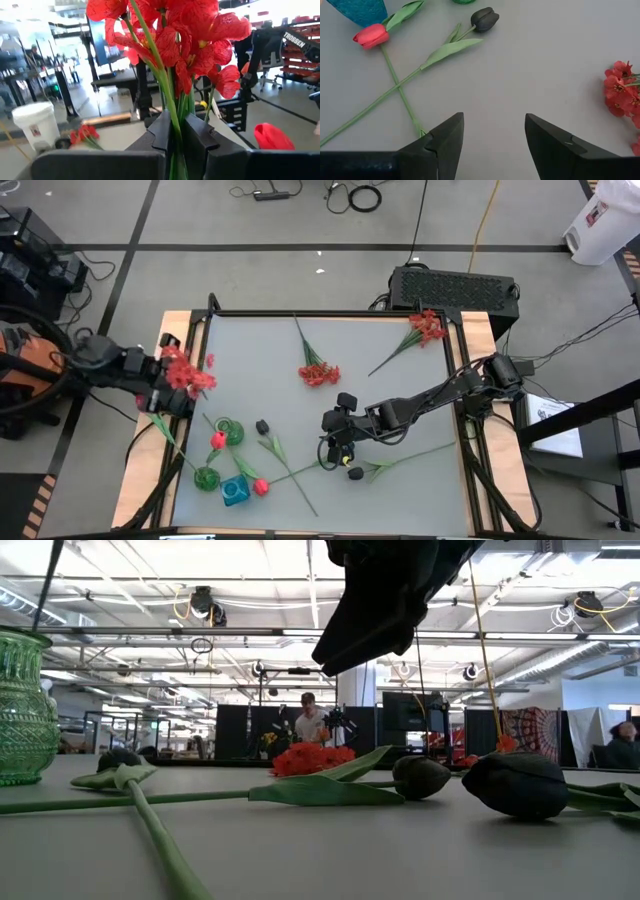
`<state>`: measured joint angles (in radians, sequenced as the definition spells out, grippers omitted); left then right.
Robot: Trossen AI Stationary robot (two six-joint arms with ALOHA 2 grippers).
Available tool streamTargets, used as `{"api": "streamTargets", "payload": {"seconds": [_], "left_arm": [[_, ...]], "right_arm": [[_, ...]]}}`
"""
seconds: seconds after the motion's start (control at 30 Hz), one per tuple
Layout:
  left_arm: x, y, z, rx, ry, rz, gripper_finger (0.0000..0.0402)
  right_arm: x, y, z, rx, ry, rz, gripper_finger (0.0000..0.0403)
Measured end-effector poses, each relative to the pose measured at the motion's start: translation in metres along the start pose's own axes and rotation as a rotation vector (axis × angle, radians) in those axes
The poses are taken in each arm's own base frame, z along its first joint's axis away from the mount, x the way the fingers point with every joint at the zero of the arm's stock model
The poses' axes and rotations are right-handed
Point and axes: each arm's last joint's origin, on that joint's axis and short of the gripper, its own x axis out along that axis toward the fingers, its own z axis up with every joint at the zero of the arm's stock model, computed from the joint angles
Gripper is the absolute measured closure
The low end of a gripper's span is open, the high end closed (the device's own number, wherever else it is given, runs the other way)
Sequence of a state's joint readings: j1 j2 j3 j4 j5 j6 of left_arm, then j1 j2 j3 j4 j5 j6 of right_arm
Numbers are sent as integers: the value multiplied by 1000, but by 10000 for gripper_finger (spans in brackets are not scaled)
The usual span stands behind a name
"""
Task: Sort flowers into vase by color
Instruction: Put the bottom orange flowers into the top green vase
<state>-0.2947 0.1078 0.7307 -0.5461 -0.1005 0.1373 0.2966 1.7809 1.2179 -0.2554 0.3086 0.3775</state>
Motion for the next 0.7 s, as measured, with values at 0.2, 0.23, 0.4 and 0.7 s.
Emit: {"api": "streamTargets", "payload": {"seconds": [0.2, 0.23, 0.4, 0.7], "left_arm": [[4, -2, -7, -78, 25, -26, 366], [4, -2, -6, -98, 17, -27, 366], [4, -2, -4, -133, -9, -25, 366], [4, -1, 0, -163, -44, -23, 366]], "right_arm": [[0, 0, 0, 0, 0, 0, 200], [0, 0, 0, 0, 0, 0, 200], [0, 0, 0, 0, -1, 0, 200], [0, 0, 0, 0, 0, 0, 200]]}}
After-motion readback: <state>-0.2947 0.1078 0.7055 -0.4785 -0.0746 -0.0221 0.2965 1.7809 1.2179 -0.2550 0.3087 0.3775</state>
